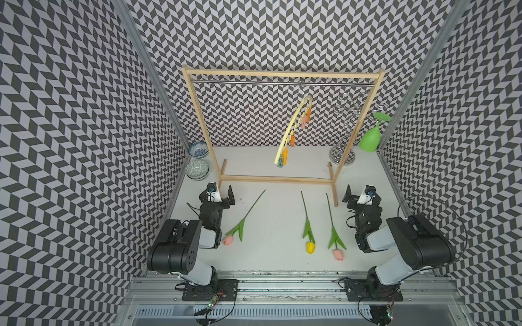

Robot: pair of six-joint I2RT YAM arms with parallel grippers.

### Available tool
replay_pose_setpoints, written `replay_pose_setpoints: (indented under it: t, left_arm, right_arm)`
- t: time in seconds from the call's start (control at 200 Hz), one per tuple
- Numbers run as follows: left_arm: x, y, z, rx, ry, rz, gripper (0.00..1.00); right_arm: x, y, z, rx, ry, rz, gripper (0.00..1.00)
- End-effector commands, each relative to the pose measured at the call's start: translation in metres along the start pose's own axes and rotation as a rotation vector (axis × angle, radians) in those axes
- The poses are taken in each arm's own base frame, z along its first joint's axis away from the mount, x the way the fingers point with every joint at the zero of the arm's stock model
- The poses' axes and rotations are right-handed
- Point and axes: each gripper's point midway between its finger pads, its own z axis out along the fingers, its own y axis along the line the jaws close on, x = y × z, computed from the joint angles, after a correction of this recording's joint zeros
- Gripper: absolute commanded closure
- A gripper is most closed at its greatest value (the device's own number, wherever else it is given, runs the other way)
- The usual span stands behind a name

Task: Dry the flowers on a clothes hanger
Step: Pick up the flower at the center of the board.

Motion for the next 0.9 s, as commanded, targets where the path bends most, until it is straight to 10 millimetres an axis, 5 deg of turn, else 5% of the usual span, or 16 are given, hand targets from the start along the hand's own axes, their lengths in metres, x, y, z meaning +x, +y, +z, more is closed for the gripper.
replay_pose_setpoints:
  t: [0.0, 0.631, 0.701, 0.786, 0.896]
  left_arm:
    - [-0.005, 0.001, 0.004, 0.002, -0.012, -0.002, 0.0]
    - [-0.012, -0.007, -0.002, 0.027, -0.041, 0.031, 0.0]
    - [-0.024, -0.01, -0.005, 0.019, -0.055, 0.048, 0.0]
    - [-0.044, -0.018, 0.006, -0.002, 0.04, 0.01, 0.0]
    - [-0.081, -0.04, 0.003, 0.108, 0.085, -0.346, 0.0]
  right_arm:
    - [-0.015, 0.0, 0.001, -0.006, -0.048, 0.023, 0.01]
    - [-0.017, 0.001, -0.002, -0.015, -0.063, 0.021, 0.01]
    - [-0.03, 0.002, -0.023, -0.032, -0.132, 0.012, 0.01]
    - [-0.069, -0.003, -0.069, -0.008, -0.303, 0.011, 0.01]
    - [-0.102, 0.031, -0.105, -0.134, -0.41, 0.015, 0.01]
